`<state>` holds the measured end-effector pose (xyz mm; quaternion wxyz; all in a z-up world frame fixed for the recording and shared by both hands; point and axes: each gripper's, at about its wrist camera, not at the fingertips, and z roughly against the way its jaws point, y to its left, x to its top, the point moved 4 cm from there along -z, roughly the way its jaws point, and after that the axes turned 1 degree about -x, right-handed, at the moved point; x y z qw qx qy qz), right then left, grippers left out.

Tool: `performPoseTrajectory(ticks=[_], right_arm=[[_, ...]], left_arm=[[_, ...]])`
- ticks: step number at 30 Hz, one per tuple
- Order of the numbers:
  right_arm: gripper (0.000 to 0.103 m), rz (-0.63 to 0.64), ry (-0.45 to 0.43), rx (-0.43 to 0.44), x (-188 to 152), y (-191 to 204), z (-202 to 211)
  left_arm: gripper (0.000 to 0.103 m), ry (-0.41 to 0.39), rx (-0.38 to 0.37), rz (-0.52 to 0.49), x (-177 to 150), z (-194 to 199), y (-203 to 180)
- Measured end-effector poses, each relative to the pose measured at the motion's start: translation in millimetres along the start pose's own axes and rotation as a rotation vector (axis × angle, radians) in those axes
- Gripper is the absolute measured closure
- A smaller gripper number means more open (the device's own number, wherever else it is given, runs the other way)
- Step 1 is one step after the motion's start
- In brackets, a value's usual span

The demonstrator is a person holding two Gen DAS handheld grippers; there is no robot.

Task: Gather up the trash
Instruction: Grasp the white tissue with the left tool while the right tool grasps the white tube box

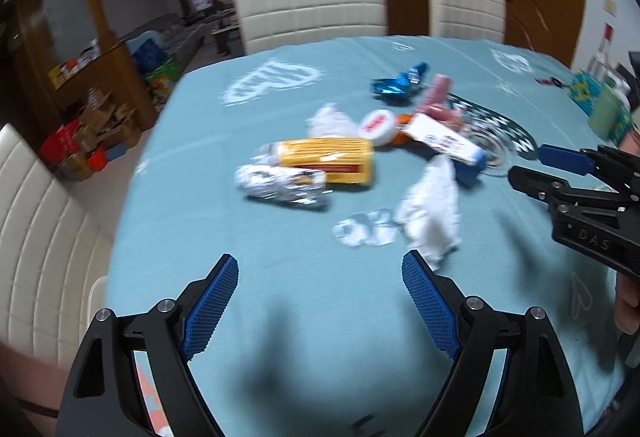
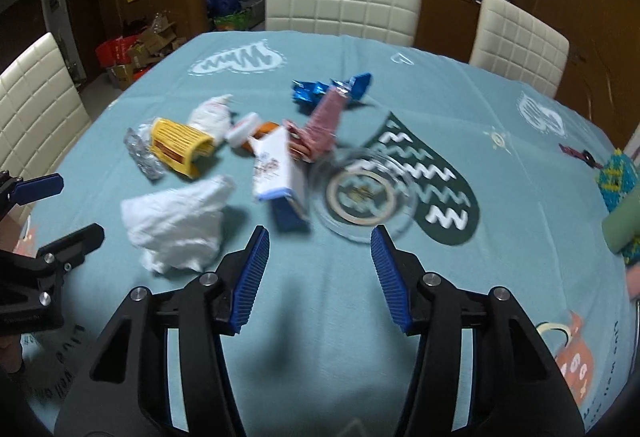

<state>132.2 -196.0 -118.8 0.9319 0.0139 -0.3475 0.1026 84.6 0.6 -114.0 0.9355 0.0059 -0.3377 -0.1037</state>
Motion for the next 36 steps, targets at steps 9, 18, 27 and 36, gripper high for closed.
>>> performPoseTrajectory(ticks=[9, 18, 27, 36], right_arm=[[0.034, -0.099, 0.067, 0.051, -9, -50, -22], [0.012, -0.021, 0.078, 0.079, 9, -34, -57], [0.018, 0.016, 0.099, 0.072, 25, -23, -87], [0.069, 0.025, 0.107, 0.102, 16, -23, -70]], left_arm=[[0.021, 0.018, -0.01, -0.104, 20, -24, -57], [0.048, 0.061, -0.012, -0.054, 25, -49, -44], [0.083, 0.06, -0.046, -0.032, 27, -56, -37], [0.089, 0.057, -0.06, -0.027, 27, -52, -35]])
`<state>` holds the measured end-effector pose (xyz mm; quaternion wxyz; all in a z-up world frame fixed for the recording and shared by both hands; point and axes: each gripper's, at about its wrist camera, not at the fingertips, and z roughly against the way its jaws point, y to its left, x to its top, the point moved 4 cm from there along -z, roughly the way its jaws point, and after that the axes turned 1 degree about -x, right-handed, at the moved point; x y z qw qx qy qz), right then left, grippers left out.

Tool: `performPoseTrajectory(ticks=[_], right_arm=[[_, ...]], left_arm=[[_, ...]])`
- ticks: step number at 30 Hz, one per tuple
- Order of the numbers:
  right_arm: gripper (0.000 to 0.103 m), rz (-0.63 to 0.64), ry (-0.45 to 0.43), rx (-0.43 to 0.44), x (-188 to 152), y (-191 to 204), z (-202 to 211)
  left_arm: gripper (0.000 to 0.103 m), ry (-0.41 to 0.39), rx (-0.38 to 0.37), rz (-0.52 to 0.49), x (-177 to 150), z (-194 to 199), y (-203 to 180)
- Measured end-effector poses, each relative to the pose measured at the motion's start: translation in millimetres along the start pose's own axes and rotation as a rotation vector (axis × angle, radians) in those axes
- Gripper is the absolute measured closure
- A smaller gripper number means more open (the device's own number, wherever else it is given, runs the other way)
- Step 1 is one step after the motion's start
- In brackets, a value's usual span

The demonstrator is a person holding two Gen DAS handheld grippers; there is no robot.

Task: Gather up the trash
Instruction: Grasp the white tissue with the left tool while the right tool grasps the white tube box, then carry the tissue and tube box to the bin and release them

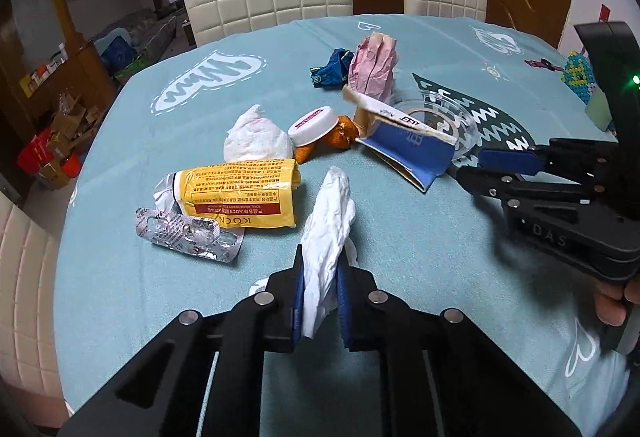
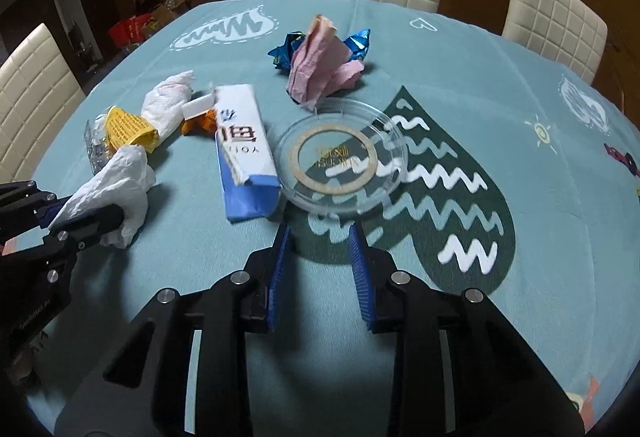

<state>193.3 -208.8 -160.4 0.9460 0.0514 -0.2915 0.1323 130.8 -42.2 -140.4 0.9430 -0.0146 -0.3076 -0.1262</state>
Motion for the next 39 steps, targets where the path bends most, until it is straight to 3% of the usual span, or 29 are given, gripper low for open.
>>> performPoseTrajectory(ticks=[2, 3, 4, 5, 6, 11, 14, 15, 16, 18, 21, 31, 39], right_arm=[[0.067, -0.02, -0.011, 0.008, -2, -4, 6], [0.055, -0.024, -0.017, 0.023, -2, -4, 8], [0.029, -0.025, -0.023, 0.03, -2, -3, 11], [0.019, -0.027, -0.049, 0.035, -1, -2, 16], [0.017, -0.028, -0.075, 0.038, 1, 0, 21], [0.028, 0.02, -0.093, 0.035, 17, 16, 21], [0.042, 0.033, -0.058, 0.038, 23, 24, 5], [0.054, 0.031, -0.042, 0.039, 24, 25, -1], [0.073, 0.027, -0.035, 0.031, 26, 27, -6], [0.089, 0.022, -0.02, 0.039, 25, 28, -12], [0.097, 0.022, -0.067, 0.024, 23, 31, -1], [0.1, 0.037, -0.145, 0.018, 11, 45, 44], [0.1, 0.105, -0.167, 0.037, 9, 84, 66]], left_arm=[[0.089, -0.005, 0.0, 0.005, -1, 3, 0], [0.089, -0.007, 0.002, 0.009, -1, 3, 0], [0.089, -0.007, 0.003, 0.011, -1, 3, 1], [0.089, -0.006, 0.004, 0.015, 0, 3, 2], [0.089, -0.006, 0.007, 0.019, 0, 3, 3], [0.09, -0.013, 0.02, 0.038, 0, 4, 12], [0.09, -0.022, 0.025, 0.05, 1, 7, 19], [0.09, -0.023, 0.026, 0.052, 1, 8, 20], [0.09, -0.026, 0.028, 0.056, 1, 9, 23], [0.09, -0.029, 0.031, 0.062, -1, 11, 27], [0.09, -0.039, 0.035, 0.069, -3, 17, 34], [0.09, -0.093, 0.033, 0.068, -13, 48, 40], [0.09, -0.132, 0.058, 0.104, -26, 76, 63]])
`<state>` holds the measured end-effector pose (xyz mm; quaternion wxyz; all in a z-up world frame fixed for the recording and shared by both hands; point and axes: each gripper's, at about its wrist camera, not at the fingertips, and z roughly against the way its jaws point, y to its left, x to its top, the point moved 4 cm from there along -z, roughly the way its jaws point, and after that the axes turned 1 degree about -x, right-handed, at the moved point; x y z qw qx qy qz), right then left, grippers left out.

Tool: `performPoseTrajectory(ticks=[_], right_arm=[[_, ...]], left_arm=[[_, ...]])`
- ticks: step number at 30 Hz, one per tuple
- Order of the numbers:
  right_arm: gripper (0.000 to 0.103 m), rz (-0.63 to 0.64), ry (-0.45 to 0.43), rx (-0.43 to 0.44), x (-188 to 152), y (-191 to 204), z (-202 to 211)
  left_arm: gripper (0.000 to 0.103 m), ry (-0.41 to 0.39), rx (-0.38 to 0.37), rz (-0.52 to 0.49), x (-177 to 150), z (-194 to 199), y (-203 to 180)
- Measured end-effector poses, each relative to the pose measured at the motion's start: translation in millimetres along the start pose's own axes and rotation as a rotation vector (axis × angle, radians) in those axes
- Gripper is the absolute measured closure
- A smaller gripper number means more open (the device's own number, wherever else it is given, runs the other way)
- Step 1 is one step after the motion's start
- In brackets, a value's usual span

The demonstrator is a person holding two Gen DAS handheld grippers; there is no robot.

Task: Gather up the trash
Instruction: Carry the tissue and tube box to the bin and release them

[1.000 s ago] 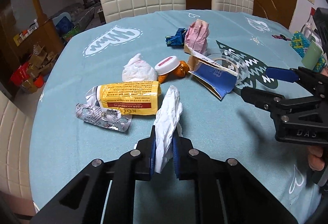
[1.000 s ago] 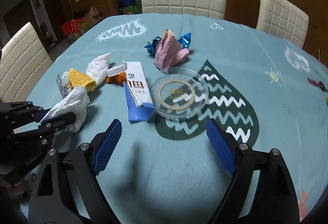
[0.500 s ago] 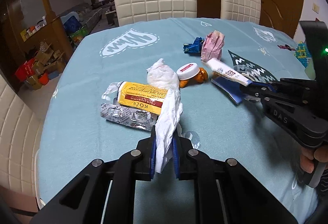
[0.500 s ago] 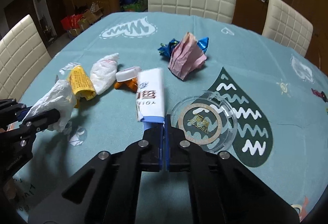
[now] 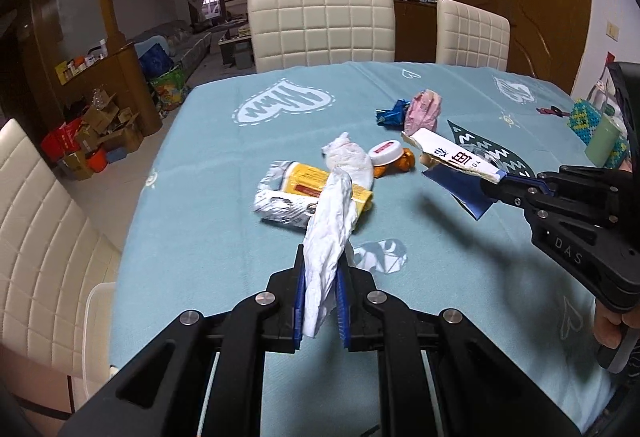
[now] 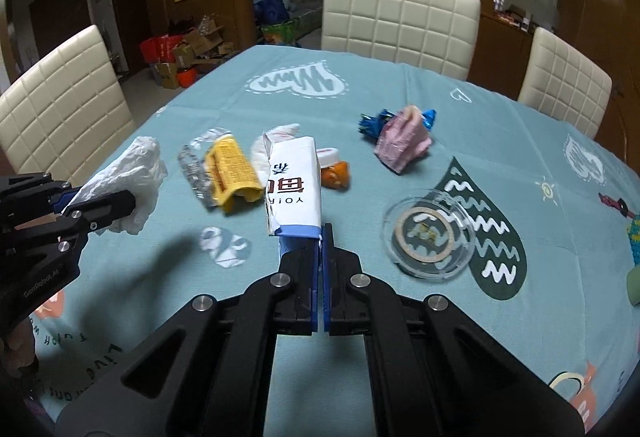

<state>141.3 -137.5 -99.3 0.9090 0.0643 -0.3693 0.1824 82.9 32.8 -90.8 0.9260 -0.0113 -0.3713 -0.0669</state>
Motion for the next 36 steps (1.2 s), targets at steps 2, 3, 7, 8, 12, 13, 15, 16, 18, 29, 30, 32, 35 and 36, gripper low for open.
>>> performPoseTrajectory(ticks=[2, 3, 7, 8, 12, 13, 15, 16, 18, 29, 30, 32, 35, 36], right_arm=[[0.1, 0.023, -0.006, 0.013, 3, 13, 3], [0.1, 0.034, -0.008, 0.021, 4, 19, 4], [0.1, 0.09, -0.014, 0.045, 10, 51, 7], [0.1, 0.102, -0.015, 0.05, 11, 58, 7], [0.1, 0.147, -0.016, 0.071, 16, 88, 8], [0.1, 0.164, -0.017, 0.078, 18, 97, 8], [0.1, 0.186, -0.02, 0.087, 19, 110, 9], [0.1, 0.201, -0.021, 0.091, 21, 119, 8], [0.1, 0.226, -0.021, 0.103, 24, 133, 7], [0.1, 0.341, -0.02, 0.163, 38, 210, -5], [0.1, 0.35, -0.021, 0.172, 39, 218, -7], [0.1, 0.369, -0.024, 0.18, 42, 231, -9], [0.1, 0.393, -0.027, 0.193, 46, 251, -12], [0.1, 0.401, -0.029, 0.195, 48, 256, -13]], left_arm=[[0.09, -0.007, 0.01, 0.011, -3, 6, 9], [0.09, -0.01, 0.014, 0.014, -5, 8, 12], [0.09, -0.026, 0.035, 0.037, -11, 20, 33], [0.09, -0.03, 0.041, 0.043, -13, 22, 38], [0.09, -0.044, 0.066, 0.073, -20, 31, 60], [0.09, -0.046, 0.073, 0.083, -22, 32, 68], [0.09, -0.047, 0.088, 0.101, -28, 35, 81], [0.09, -0.047, 0.095, 0.11, -30, 36, 87], [0.09, -0.045, 0.108, 0.126, -35, 38, 98], [0.09, -0.054, 0.193, 0.189, -62, 53, 161], [0.09, -0.056, 0.209, 0.197, -64, 55, 171], [0.09, -0.059, 0.231, 0.211, -69, 60, 184], [0.09, -0.058, 0.264, 0.245, -75, 63, 207], [0.09, -0.055, 0.275, 0.26, -77, 63, 217]])
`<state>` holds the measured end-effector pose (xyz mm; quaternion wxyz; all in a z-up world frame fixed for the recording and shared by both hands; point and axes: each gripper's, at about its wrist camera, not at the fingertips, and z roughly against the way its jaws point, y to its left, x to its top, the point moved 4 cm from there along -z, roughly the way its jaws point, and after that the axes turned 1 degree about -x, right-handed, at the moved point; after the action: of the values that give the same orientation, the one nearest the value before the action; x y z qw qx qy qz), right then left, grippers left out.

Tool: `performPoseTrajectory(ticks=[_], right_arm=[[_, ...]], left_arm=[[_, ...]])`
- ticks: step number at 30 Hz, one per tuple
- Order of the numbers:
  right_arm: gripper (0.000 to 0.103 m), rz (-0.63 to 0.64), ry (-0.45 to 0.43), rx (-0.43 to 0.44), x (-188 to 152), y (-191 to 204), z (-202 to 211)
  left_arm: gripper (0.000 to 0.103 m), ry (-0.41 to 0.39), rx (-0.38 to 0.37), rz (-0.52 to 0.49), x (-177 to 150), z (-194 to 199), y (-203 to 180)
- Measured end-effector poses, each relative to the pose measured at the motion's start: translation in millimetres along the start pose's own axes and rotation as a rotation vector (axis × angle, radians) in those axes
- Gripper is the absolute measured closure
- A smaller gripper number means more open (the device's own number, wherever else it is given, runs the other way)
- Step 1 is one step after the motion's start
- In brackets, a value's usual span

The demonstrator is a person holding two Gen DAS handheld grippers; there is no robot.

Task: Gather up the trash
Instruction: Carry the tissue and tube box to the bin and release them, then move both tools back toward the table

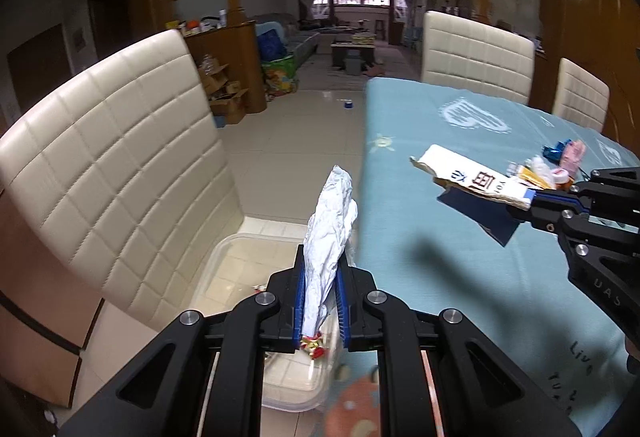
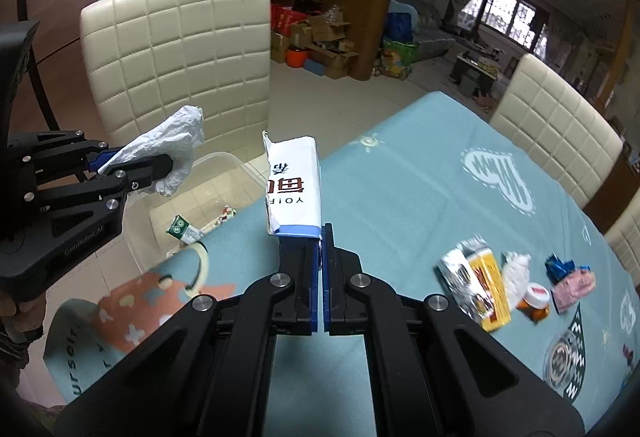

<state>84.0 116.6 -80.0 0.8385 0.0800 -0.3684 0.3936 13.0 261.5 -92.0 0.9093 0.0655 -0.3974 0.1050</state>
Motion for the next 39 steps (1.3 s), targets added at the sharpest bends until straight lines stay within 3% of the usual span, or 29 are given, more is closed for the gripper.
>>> performPoseTrajectory(ticks=[6, 9, 12, 14, 19, 26, 39], right_arm=[[0.1, 0.013, -0.007, 0.017, 17, 17, -13], [0.1, 0.014, 0.004, 0.02, 19, 20, -21], [0.1, 0.013, 0.019, 0.024, 18, 22, -29], [0.1, 0.016, 0.024, 0.024, 19, 24, -33], [0.1, 0.019, 0.036, 0.039, 20, 30, -42], [0.1, 0.058, 0.056, 0.067, 24, 54, -53], [0.1, 0.129, 0.019, 0.091, 34, 86, -48]], left_arm=[[0.089, 0.024, 0.038, 0.039, -2, -15, 35], [0.082, 0.039, -0.003, 0.063, -5, -22, 42], [0.01, 0.013, 0.048, 0.1, -7, -26, 52], [0.009, -0.013, 0.037, 0.107, -8, -23, 52], [0.009, 0.04, 0.038, 0.117, -19, -34, 58], [0.009, 0.046, 0.031, 0.18, -31, -29, 79], [0.009, 0.035, 0.049, 0.199, -36, -20, 93]])
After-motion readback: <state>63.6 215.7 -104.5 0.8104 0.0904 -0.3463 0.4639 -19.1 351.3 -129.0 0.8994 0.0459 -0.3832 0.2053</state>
